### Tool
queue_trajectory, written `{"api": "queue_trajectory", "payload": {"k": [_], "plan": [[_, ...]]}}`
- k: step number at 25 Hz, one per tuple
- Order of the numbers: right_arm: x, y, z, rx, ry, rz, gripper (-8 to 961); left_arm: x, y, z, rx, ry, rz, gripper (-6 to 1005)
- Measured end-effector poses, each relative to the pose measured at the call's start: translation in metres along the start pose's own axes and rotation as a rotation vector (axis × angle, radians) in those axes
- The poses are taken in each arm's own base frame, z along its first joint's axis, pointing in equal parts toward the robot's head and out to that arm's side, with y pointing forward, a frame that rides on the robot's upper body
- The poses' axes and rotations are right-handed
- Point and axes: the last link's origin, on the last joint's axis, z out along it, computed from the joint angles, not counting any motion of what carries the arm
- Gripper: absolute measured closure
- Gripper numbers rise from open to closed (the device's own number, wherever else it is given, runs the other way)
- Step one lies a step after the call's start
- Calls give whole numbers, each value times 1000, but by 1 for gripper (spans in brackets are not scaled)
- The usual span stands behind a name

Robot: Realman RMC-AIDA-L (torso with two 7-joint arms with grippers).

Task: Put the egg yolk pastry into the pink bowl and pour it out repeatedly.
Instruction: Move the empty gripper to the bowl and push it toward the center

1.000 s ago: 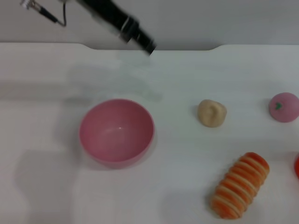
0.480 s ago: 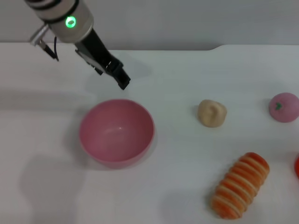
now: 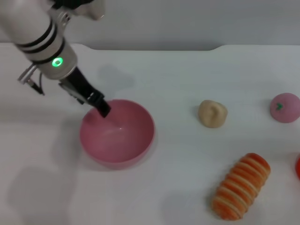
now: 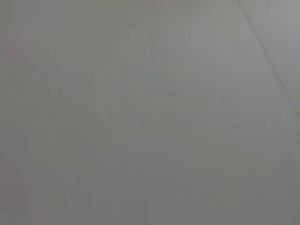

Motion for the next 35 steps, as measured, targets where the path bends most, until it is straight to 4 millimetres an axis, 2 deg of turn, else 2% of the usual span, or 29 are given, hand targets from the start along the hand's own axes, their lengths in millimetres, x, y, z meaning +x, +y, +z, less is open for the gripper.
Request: {"api": "queue_trajectory", "payload": {"k": [5,6,10,12,16,32,35], "plan": [[-5,6,4,-52,-25,-2,343,-11,-9,6,17,-13,-19,283],[-5,7,4,-53,-27,-2,343,-19,-13,10,20,-23,-35,285],[-5,9,4,-64,-27,3,343,-24,-15,14,23,-32,-39,292],[-4,10,4,-67,-26,5,344,-33,-16,23,20,-45,-51,296],[-4,11,5,-69,-26,8,345,-38,-13,31,9,-58,-57,303],[-2,12,6,-69,-15,11,356,-39,-10,42,37,-63,-16,332],[-1,12,6,-68,-8,11,358,-34,-10,42,56,-41,9,430]]}}
